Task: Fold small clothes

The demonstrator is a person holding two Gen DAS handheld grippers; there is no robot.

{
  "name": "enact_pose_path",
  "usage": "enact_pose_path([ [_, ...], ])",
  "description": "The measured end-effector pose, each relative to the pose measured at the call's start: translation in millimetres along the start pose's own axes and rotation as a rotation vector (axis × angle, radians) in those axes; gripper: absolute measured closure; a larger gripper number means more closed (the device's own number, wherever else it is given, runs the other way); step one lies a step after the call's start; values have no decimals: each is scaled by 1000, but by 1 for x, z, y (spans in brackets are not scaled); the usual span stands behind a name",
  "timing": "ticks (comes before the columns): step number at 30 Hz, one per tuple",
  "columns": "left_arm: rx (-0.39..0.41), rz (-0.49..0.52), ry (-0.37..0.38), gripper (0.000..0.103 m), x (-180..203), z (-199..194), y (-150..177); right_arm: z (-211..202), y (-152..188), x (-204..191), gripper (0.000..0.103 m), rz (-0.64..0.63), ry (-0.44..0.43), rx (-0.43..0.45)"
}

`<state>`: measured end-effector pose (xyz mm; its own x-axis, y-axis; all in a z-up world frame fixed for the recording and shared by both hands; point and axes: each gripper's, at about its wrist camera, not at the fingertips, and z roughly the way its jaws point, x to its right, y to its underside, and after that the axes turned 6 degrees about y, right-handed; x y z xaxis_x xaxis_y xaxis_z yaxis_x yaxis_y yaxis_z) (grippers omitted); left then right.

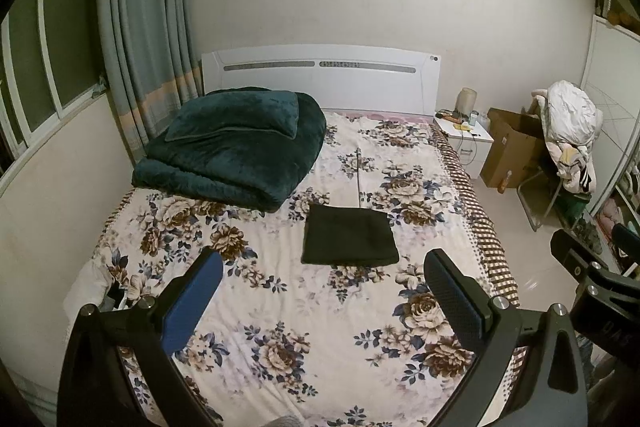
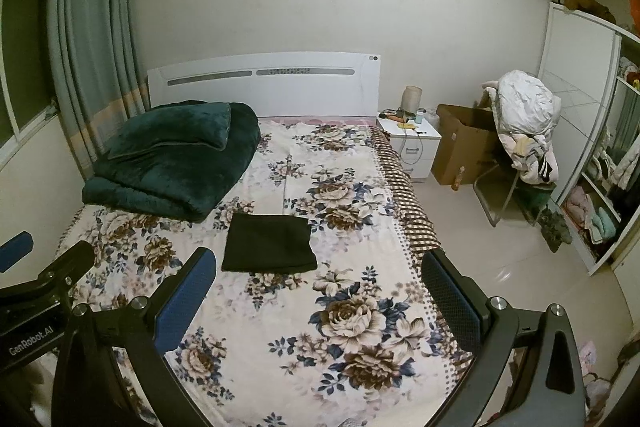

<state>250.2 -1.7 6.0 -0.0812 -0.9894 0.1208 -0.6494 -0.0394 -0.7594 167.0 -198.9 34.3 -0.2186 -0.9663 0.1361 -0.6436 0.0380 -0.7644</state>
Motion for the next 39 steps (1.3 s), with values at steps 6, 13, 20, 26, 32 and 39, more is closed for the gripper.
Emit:
enact_pose_path([
  [6,0,1,-3,0,1,0,1,-1,2,-1,0,3,-4,-2],
  [13,0,0,-7,0,-4,-3,2,-3,10,-4,0,7,-8,-11],
  [20,1,2,-5,0,-3,-3,2,-2,11,-3,0,5,-10,-11],
  [26,2,3,-7,0,-2,-3,3,-2,10,-3,0,5,-12,-11],
  [32,2,3,-8,0,-4,-3,2,-3,13,-2,0,8,-12,-12],
  [39,5,3,-8,0,-7,-4,0,-2,13,-3,0,8,-14,-12],
])
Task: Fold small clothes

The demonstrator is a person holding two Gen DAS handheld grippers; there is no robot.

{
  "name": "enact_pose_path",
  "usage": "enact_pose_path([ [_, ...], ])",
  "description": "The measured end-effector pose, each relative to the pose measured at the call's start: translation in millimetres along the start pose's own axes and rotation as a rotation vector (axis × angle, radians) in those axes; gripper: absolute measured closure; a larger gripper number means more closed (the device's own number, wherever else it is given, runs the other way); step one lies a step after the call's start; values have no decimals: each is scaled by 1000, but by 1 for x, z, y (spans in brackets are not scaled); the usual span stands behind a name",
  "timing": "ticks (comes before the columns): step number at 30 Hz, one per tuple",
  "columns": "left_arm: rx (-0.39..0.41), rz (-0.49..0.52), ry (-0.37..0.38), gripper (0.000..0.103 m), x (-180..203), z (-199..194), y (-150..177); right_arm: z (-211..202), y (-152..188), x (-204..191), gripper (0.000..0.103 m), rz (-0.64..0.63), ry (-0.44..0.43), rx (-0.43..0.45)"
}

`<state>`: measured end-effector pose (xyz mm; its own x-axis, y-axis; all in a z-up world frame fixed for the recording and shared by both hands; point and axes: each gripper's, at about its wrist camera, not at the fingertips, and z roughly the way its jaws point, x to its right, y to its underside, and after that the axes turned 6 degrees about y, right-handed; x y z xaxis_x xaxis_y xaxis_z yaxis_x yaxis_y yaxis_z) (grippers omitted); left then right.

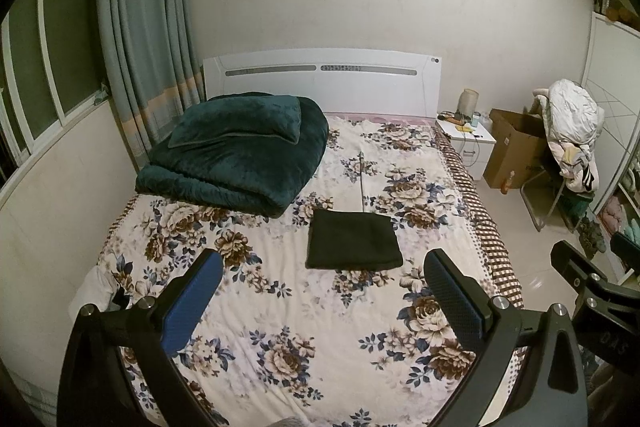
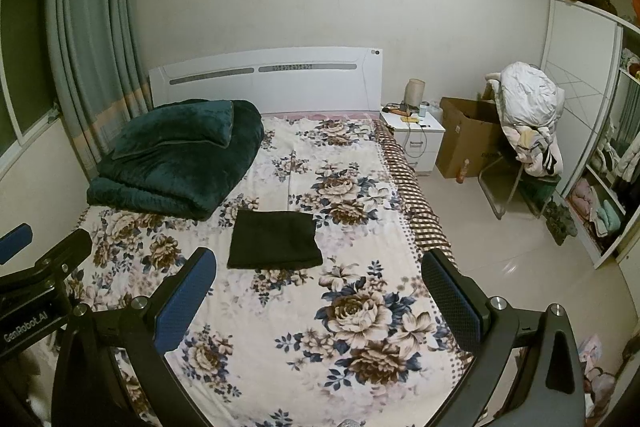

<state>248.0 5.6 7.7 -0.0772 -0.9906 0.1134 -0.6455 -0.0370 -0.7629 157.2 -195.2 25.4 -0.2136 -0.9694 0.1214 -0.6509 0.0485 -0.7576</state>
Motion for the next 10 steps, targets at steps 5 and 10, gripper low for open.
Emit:
enact_pose_path([
  [5,0,1,1,0,2,1,1,0,0,0,0,0,1,0],
  [10,7,5,-2,0,-1,-1,-3,-2,0,1,0,4,2,0],
])
